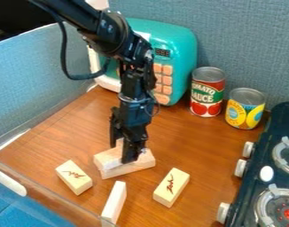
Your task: Move the 'L' shaped block from table put on the rectagle block
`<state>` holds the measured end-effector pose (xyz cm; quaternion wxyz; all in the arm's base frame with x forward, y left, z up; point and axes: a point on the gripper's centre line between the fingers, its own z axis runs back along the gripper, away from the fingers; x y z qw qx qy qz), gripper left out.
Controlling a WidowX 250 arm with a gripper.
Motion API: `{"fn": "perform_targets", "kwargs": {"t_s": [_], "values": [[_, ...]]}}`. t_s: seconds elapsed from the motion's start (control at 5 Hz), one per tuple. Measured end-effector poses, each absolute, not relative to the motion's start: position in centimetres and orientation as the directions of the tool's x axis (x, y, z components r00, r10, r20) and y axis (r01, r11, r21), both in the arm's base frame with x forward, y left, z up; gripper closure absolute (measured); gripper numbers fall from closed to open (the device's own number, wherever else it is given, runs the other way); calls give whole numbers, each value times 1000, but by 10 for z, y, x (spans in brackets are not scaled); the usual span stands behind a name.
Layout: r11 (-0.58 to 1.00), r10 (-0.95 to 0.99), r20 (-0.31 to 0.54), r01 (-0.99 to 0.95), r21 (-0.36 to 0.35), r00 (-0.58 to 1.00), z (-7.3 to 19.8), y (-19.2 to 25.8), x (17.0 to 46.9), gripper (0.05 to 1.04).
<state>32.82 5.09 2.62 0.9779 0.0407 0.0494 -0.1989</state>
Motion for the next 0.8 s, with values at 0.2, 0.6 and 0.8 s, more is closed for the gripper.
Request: {"fn": "perform_targets", "kwargs": {"t_s": [0.2, 0.6, 0.8], "values": [[924, -367, -103, 375, 69, 924, 31, 52, 333, 133], [959, -281, -102, 284, 15, 954, 31, 58, 327, 79], [974, -226, -54, 225, -21, 973, 53, 70, 321, 83]]}}
